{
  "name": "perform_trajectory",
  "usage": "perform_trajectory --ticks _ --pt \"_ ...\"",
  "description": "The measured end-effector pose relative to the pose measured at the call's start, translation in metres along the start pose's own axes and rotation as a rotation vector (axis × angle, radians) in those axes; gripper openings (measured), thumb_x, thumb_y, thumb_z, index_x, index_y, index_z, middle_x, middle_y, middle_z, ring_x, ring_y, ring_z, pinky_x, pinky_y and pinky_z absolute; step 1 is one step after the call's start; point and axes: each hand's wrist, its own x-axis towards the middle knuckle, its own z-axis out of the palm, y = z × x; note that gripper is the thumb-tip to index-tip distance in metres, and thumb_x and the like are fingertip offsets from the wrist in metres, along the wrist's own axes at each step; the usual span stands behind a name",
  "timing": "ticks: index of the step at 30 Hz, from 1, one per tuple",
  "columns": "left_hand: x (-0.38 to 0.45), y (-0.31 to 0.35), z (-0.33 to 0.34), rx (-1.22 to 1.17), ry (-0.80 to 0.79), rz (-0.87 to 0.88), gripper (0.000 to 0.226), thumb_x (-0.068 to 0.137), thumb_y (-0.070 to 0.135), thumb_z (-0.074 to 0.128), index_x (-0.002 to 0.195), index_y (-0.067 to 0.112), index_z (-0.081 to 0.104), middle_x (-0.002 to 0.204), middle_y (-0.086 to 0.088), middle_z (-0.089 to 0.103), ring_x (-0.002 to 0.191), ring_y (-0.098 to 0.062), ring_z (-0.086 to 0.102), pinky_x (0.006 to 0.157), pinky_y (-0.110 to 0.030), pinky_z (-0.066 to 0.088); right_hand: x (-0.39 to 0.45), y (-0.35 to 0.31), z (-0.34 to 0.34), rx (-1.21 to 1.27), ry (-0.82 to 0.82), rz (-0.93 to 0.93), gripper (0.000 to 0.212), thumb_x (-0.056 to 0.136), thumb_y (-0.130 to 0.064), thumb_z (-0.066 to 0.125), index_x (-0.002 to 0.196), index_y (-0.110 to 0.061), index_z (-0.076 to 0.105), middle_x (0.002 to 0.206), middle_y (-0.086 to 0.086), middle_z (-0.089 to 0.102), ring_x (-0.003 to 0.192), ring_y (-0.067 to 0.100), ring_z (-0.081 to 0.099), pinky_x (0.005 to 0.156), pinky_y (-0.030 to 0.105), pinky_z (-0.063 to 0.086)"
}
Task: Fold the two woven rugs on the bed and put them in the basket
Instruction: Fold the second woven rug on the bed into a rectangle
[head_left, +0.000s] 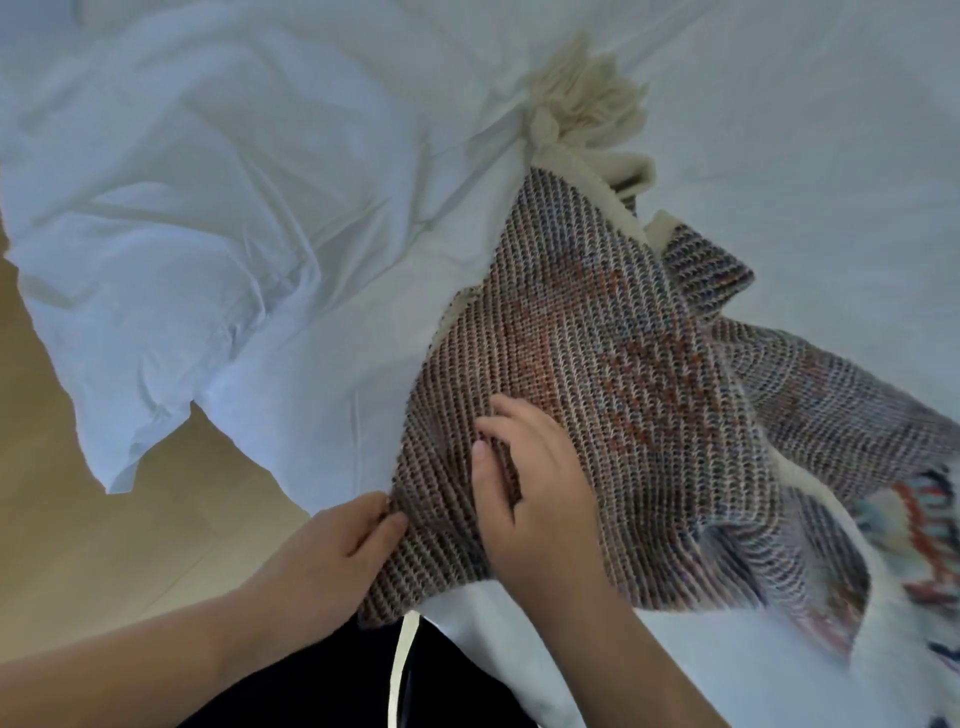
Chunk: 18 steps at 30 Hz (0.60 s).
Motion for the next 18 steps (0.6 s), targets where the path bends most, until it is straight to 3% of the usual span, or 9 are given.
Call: perform_trajectory --ticks 3,5,8,10,13,15,16,18 --pt "0.0 -0.002 0.001 -0.051 0.19 -0.074 0.009 0.097 0.042 0.053 0.099 0.034 0.055 0.088 0.011 0.071 0.083 -0.006 0.065 0.08 -0.037 0.051 -0.04 0.005 -0.017 0.026 0.153 -0.032 0.021 0.097 -0.023 0.055 0.108 -0.013 0.07 0.121 -0.002 0.066 0.12 0.013 0.058 0.103 0.036 0.046" --pt "0.003 0.017 0.006 -0.056 0.361 -0.026 0.024 0.093 0.036 0.06 0.109 0.029 0.044 0.103 0.01 0.061 0.097 -0.014 0.059 0.079 -0.037 0.046 -0.059 0.017 -0.038 0.035 0.28 -0.028 0.017 0.097 -0.023 0.056 0.107 -0.015 0.067 0.116 -0.005 0.067 0.114 0.011 0.06 0.098 0.031 0.049" --pt "0.009 0.061 0.018 0.06 0.47 0.176 0.045 0.09 0.035 0.062 0.126 0.027 0.037 0.118 0.004 0.046 0.112 -0.021 0.051 0.093 -0.047 0.047 -0.084 0.041 -0.074 -0.003 0.485 0.078 0.015 0.099 -0.027 0.052 0.107 -0.02 0.062 0.107 -0.011 0.063 0.102 0.006 0.061 0.089 0.018 0.047" --pt "0.011 0.098 0.039 0.127 0.461 0.366 0.05 0.086 0.041 0.056 0.129 0.027 0.036 0.124 0.005 0.042 0.118 -0.026 0.052 0.099 -0.055 0.046 -0.106 0.064 -0.098 -0.032 0.643 0.26 0.011 0.097 -0.027 0.053 0.103 -0.03 0.061 0.097 -0.012 0.062 0.088 0.005 0.059 0.077 0.015 0.048" --pt "0.015 0.152 0.078 0.375 0.428 0.673 0.04 0.086 0.033 0.055 0.123 0.018 0.052 0.13 0.0 0.05 0.127 -0.023 0.047 0.109 -0.052 0.035 -0.134 0.104 -0.131 0.029 0.836 0.742 0.026 0.097 -0.021 0.056 0.096 -0.047 0.053 0.09 -0.01 0.062 0.077 0.015 0.059 0.068 0.038 0.052" --pt "0.024 0.189 0.111 0.533 0.316 0.847 0.032 0.089 0.031 0.054 0.116 0.017 0.063 0.124 0.0 0.059 0.123 -0.021 0.052 0.109 -0.044 0.036 -0.153 0.138 -0.153 0.116 0.827 0.958 0.027 0.096 -0.021 0.058 0.104 -0.046 0.053 0.104 -0.002 0.063 0.085 0.025 0.061 0.072 0.044 0.053" --pt "0.029 0.204 0.125 0.583 0.242 0.913 0.03 0.091 0.031 0.053 0.114 0.016 0.066 0.119 0.001 0.063 0.117 -0.02 0.056 0.106 -0.038 0.039 -0.159 0.154 -0.161 0.12 0.793 1.006 0.026 0.096 -0.022 0.058 0.115 -0.04 0.054 0.114 0.0 0.062 0.096 0.026 0.061 0.078 0.044 0.053" --pt "0.041 0.233 0.161 0.686 0.147 1.031 0.029 0.095 0.032 0.05 0.113 0.018 0.068 0.107 0.003 0.069 0.103 -0.018 0.062 0.095 -0.039 0.047 -0.17 0.184 -0.176 0.102 0.731 0.999 0.043 0.095 -0.027 0.061 0.136 -0.028 0.049 0.136 0.0 0.053 0.122 0.023 0.052 0.095 0.045 0.05"
